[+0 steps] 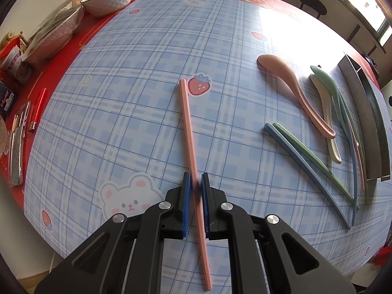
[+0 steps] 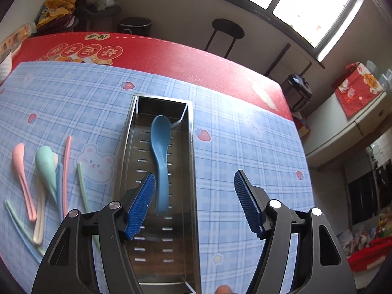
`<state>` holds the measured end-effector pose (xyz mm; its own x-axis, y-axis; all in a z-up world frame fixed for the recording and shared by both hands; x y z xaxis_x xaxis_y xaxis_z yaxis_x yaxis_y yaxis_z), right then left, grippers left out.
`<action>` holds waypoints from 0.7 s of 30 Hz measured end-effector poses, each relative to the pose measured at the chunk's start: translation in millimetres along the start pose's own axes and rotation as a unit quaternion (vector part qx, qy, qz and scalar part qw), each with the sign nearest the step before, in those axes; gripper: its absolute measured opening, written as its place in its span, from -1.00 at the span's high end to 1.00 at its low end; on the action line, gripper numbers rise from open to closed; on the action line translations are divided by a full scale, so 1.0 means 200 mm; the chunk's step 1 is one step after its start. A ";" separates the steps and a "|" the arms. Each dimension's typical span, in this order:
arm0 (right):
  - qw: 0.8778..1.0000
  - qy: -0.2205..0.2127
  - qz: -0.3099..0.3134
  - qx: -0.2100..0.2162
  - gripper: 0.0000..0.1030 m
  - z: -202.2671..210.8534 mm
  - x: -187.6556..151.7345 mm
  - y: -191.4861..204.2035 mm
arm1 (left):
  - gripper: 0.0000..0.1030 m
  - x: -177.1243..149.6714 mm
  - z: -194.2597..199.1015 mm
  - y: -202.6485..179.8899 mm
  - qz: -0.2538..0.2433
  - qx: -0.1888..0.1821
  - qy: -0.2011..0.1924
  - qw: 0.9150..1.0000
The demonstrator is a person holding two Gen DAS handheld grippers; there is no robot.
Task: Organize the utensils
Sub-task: 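Open the right tool to release the spoon and withdraw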
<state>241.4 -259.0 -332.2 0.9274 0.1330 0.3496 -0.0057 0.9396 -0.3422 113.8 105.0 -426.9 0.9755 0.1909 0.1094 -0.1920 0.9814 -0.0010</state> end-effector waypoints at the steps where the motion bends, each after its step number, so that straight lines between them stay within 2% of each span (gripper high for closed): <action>1: 1.000 -0.006 0.004 -0.013 -0.35 0.02 0.00 -0.01 | 0.82 0.00 0.00 -0.01 -0.001 0.003 0.000 1.000; 5: 0.995 -0.032 0.035 -0.085 -0.38 0.09 -0.04 -0.02 | 0.84 0.00 0.00 -0.03 -0.004 0.013 -0.003 1.000; 9: 0.994 -0.040 0.041 -0.093 -0.39 0.13 -0.08 -0.01 | 0.85 -0.01 0.00 -0.02 -0.007 0.018 -0.004 1.000; 15: 0.996 -0.041 0.035 -0.070 -0.39 0.15 -0.15 0.01 | 0.89 -0.01 0.01 -0.03 -0.005 0.012 -0.006 1.000; 21: 0.999 -0.024 0.002 -0.025 -0.39 0.13 -0.22 -0.01 | 0.89 0.01 0.10 -0.02 0.008 -0.042 -0.034 0.999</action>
<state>191.7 -259.6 -324.3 0.9084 0.1519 0.3895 0.0111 0.9225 -0.3858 114.4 101.0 -406.7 0.9626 0.2069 0.1751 -0.1943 0.9771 -0.0868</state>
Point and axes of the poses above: each gripper's, at about its wrist camera, not at the fingertips, and z roughly against the way its jaws point, y to its left, x to its top, the point moved 8 cm from there along -z, roughly the way its jaws point, and after that the axes turned 11 degrees about y, right-handed, at the moved point
